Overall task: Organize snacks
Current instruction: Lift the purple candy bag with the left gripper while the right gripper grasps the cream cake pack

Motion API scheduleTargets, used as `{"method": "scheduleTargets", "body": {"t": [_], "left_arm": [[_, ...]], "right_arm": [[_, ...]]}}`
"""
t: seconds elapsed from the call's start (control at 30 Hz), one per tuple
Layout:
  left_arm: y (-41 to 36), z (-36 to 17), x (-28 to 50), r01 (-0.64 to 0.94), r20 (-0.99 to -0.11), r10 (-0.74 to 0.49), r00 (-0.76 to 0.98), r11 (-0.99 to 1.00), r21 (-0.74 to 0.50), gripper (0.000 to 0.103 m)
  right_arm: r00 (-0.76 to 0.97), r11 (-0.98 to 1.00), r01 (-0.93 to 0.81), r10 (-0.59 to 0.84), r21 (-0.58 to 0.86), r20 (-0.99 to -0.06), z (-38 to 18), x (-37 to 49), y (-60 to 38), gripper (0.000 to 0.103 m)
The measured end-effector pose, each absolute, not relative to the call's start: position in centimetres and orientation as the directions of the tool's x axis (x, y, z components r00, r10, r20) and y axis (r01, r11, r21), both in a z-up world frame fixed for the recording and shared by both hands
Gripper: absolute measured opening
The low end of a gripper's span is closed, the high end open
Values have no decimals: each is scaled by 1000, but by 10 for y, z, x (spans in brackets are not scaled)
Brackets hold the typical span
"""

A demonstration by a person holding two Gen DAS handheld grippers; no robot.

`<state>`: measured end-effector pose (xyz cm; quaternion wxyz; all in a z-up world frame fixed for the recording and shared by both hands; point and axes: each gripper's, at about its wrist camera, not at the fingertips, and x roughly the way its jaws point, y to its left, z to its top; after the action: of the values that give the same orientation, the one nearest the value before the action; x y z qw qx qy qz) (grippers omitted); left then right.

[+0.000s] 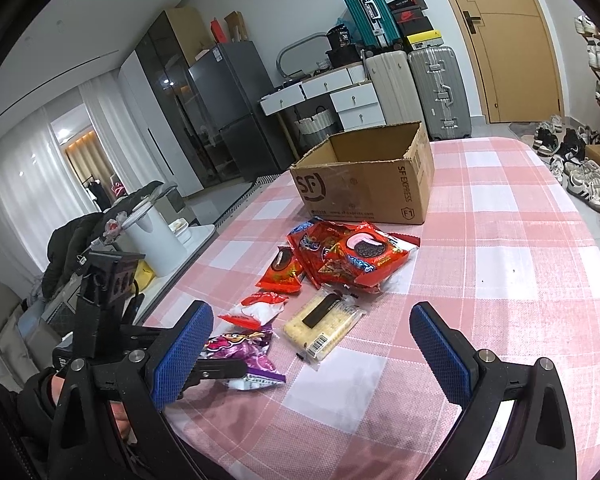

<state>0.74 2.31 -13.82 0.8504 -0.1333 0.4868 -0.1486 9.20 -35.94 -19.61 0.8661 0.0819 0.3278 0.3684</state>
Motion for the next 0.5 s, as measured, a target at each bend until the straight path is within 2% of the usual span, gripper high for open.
{"method": "scheduleTargets", "body": {"t": [0.5], "left_arm": [[32,-127,-20,186,-740,-474,477,877,-442,40]], "right_arm": [[468,737,-565,656,370,-592,-222,104,-337,100]]}}
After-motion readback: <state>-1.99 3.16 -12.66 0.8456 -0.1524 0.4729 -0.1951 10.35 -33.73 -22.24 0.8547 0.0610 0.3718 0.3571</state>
